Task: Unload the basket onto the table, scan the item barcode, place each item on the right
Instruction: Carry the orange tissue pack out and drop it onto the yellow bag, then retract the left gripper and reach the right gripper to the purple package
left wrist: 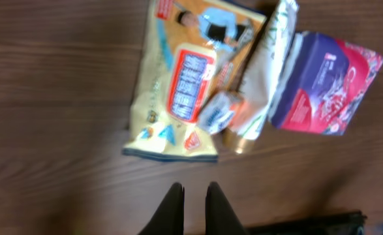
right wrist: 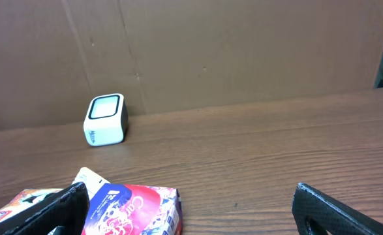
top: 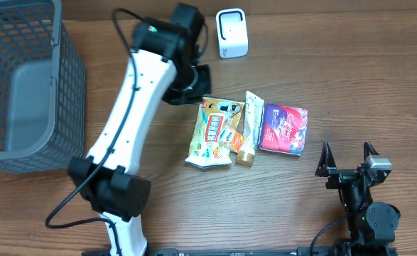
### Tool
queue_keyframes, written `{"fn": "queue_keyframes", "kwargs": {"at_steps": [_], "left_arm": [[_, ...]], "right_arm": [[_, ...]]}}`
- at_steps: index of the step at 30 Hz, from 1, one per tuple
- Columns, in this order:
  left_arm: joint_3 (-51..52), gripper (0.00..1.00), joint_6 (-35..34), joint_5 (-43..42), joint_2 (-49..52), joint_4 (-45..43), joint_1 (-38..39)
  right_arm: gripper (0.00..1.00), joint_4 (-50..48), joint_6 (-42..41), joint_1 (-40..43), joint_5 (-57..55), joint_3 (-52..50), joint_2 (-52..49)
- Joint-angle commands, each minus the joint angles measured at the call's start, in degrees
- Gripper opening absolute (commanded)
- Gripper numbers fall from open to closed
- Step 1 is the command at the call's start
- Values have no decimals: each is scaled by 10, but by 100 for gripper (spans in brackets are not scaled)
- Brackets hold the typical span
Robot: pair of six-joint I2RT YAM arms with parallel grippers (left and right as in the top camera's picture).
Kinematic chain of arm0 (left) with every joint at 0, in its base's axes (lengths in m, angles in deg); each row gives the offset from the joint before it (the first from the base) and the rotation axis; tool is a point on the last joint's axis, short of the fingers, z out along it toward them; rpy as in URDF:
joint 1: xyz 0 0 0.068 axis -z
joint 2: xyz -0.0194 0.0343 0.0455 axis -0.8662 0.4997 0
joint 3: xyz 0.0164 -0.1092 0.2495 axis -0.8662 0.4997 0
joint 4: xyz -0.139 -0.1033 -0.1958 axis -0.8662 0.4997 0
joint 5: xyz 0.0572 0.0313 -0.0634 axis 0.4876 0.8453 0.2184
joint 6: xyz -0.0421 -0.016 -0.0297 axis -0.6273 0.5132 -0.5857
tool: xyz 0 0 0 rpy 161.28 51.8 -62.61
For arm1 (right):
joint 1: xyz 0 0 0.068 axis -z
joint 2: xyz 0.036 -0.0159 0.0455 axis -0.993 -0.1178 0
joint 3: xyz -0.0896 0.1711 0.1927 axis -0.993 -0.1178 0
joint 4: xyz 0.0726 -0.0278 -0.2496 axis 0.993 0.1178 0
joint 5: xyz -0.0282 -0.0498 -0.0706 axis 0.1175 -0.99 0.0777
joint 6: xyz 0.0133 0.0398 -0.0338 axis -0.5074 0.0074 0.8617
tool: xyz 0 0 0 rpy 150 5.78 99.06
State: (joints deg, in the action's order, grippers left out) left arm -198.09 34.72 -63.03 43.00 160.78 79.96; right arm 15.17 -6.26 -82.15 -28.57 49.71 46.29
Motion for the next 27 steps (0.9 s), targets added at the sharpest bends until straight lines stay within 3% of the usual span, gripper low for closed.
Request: {"fn": "queue_keyframes", "kwargs": {"at_steps": [1,9,11,12,13,14,15,22,27], "left_arm": [[-48,15,32,33,-26,15,-25],[-48,26,45,46,-134,15,-136],[-47,37,45,46,-155,15,-172],[-47,43,45,46,-164,15,-192],[-44,59,42,43,-174,15,-219],[-43,87,41,43,-179,15,-234],[-43,100,46,45,-181,15,-252],[-2,100,77,44,-181,15,-289],[64,100,92,48,-180,15,-289]], "right_arm": [[100,-4,2,1,-1,-6,4],[100,-4,2,1,-1,-6,4],[100,-4,2,1,-1,-6,4],[100,-4,2,1,-1,-6,4],[100,-4,3,1,-1,-6,4],[100,-4,2,1,-1,-6,4],[100,-4,2,1,-1,-6,4],[100,-22,-8,1,11,-6,4],[100,-179,-169,1,162,-6,4]]}}
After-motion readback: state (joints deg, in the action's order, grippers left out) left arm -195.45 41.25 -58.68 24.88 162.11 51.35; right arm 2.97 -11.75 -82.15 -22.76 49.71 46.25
